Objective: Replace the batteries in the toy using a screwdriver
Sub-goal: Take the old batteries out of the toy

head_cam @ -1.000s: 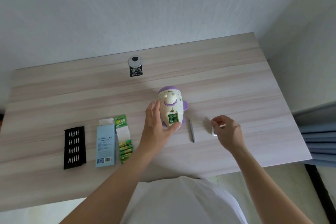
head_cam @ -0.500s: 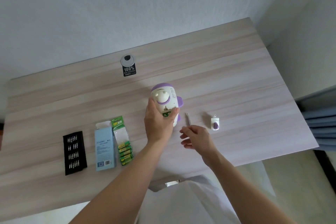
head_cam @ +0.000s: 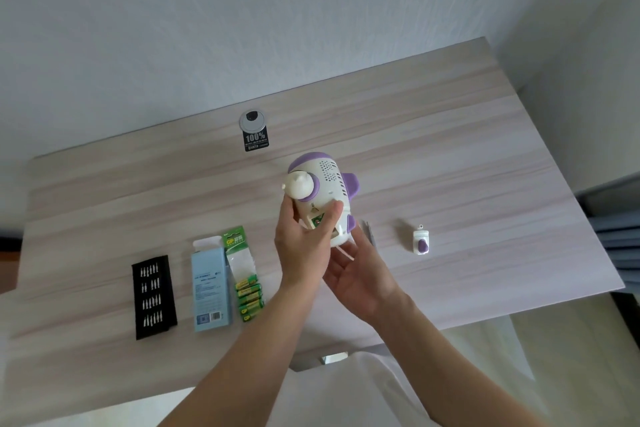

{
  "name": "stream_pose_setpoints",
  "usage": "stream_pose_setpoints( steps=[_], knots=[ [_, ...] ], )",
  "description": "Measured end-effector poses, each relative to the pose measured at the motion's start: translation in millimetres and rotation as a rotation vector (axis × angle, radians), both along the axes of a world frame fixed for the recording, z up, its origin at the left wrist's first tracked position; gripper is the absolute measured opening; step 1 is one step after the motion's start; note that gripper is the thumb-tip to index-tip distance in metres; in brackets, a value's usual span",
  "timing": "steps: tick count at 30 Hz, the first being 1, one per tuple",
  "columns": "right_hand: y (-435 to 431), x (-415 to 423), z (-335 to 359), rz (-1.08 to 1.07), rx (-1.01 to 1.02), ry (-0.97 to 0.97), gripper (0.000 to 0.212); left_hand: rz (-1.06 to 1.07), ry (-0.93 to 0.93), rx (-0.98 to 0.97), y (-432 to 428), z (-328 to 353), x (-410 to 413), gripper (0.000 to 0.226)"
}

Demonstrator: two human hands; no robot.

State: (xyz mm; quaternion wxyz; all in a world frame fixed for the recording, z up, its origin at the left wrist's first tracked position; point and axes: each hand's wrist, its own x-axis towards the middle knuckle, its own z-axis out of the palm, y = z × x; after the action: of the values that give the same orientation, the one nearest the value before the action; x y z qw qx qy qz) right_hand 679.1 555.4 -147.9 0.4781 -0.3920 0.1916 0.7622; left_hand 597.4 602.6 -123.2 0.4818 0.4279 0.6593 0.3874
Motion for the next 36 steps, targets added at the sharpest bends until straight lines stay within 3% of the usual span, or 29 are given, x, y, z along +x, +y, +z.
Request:
stream_pose_setpoints(
  steps=[4, 8, 13, 16, 23, 26, 33, 36],
  knots=[
    [7.6, -1.0, 20.2, -0.082, 0.057, 0.003, 0.042, 0.014, -0.166, 0.009, -1.2, 17.7, -9.1, 0.047],
    [13.3, -5.8, 39.3, -0.114, 0.109, -0.003, 0.043, -0.002, -0.267, 0.029, 2.4, 33.6, -19.2, 0.058],
    [16.6, -9.2, 59.5, -0.196, 0.178, -0.005, 0.043, -0.044, -0.334, 0.004, 6.9, 51.1, -26.0, 0.043],
    [17.5, -8.8, 71.9, -0.214, 0.226, -0.048, 0.043, -0.09, -0.428, -0.023, 9.3, 58.5, -27.9, 0.054],
    [20.6, -11.8, 98.4, -0.266, 0.337, -0.314, 0.048, 0.001, -0.825, -0.167, 9.4, 91.8, -29.3, 0.044],
    [18.7, -15.1, 112.9, -0.292, 0.356, -0.434, 0.05, 0.029, -0.957, -0.261, 8.0, 101.8, -38.0, 0.05],
    [3.9, -23.8, 148.2, -0.316, 0.468, -0.688, 0.017, 0.077, -1.185, -0.411, -0.4, 110.7, -58.2, 0.054],
    [-4.0, -32.8, 160.7, -0.319, 0.515, -0.822, 0.018, 0.072, -1.216, -0.457, -4.2, 114.7, -64.5, 0.052]
  ],
)
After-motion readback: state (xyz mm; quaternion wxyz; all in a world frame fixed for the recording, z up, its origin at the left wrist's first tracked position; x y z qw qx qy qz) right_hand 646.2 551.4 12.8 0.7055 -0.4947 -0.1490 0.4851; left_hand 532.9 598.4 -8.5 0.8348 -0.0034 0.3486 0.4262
